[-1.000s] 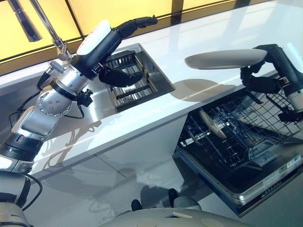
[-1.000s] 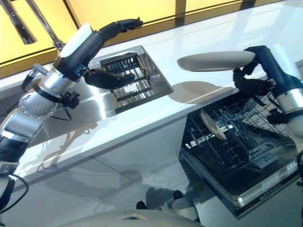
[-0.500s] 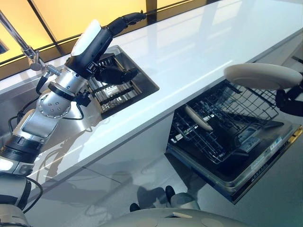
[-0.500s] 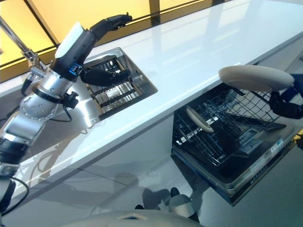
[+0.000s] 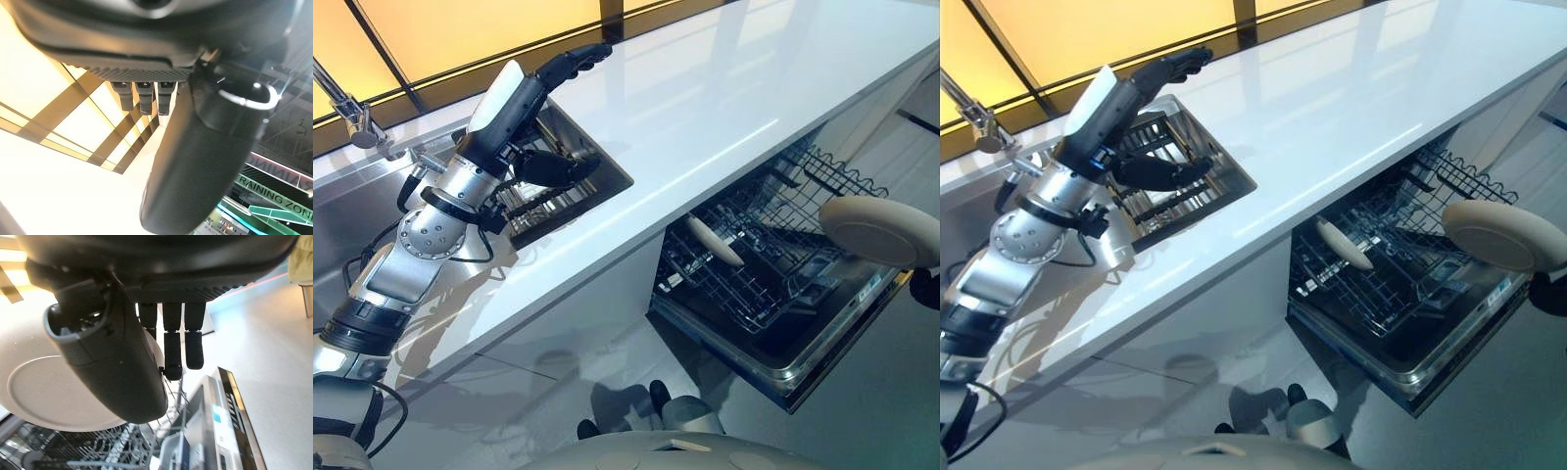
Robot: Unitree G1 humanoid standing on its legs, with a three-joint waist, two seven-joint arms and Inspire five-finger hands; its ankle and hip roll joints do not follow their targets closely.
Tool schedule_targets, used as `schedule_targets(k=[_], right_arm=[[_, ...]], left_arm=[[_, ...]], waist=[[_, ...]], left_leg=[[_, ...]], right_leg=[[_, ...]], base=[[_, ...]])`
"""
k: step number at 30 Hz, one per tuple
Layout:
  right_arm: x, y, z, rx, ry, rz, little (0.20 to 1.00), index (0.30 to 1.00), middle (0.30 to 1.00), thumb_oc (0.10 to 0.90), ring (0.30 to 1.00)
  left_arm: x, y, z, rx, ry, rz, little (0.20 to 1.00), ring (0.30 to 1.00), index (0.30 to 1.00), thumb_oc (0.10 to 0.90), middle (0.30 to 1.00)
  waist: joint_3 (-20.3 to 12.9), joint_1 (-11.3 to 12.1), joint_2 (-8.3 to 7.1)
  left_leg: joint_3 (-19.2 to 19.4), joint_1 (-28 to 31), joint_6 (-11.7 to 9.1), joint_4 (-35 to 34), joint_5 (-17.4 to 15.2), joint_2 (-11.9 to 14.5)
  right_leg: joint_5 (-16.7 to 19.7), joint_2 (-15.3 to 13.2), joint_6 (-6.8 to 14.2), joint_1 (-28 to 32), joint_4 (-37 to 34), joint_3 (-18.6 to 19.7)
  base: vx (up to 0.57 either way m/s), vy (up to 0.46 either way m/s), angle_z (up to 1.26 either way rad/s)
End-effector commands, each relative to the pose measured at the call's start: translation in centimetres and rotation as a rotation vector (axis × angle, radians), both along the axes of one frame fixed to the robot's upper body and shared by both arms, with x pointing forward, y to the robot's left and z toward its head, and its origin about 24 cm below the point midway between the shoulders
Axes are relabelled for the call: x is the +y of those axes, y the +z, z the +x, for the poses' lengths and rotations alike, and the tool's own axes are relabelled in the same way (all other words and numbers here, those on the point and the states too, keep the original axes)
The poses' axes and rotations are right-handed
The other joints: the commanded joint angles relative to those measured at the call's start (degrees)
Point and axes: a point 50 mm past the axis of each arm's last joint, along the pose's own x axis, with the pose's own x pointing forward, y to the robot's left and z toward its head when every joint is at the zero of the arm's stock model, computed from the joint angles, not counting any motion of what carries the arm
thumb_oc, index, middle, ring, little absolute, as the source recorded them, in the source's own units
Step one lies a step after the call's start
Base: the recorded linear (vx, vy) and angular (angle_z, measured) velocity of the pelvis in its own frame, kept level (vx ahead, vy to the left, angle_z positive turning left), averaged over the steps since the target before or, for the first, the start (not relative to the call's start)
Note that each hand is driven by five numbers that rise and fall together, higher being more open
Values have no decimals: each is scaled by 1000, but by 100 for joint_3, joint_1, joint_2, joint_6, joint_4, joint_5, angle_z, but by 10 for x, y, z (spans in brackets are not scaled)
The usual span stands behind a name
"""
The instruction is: Pick up plates and place into dishwasher.
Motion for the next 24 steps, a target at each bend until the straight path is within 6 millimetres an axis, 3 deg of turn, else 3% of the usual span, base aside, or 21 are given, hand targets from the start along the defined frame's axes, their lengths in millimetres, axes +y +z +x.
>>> schedule_targets(k=[1,4,12,22,24], right_arm=[[-4,47,29,-165,1,-92,200,300,300,100,300],[-6,32,37,-110,-46,-69,200,300,300,100,300],[-13,18,56,-59,-173,-44,200,300,300,100,300],[-21,3,65,17,-310,-27,200,300,300,100,300],[-26,1,65,26,-379,-12,200,300,300,100,300]], left_arm=[[-6,50,-12,-186,-94,-68,900,900,900,800,900],[-12,48,-13,-164,-127,-61,900,900,900,800,900],[-26,50,-15,-140,-199,-45,900,900,900,800,900],[-34,56,-20,-159,-249,-46,900,900,900,800,900],[-36,63,-21,-180,-254,-36,900,900,900,800,900]], waist=[[-404,247,-155],[-367,367,-144],[-197,625,-58],[33,811,22],[205,852,68]], left_leg=[[-327,91,145,46,-391,-165],[-361,78,156,46,-399,-166],[-415,42,163,47,-404,-181],[-456,-118,161,60,-371,-202],[-450,-207,157,83,-347,-200]], right_leg=[[-119,363,389,-179,329,-297],[-106,341,387,-162,291,-340],[-83,277,403,-167,298,-432],[-92,224,393,-305,379,-522],[-114,206,378,-388,446,-561]], base=[[33,-84,3],[29,-74,9],[17,-63,11],[-21,-52,9],[-107,-53,11]])
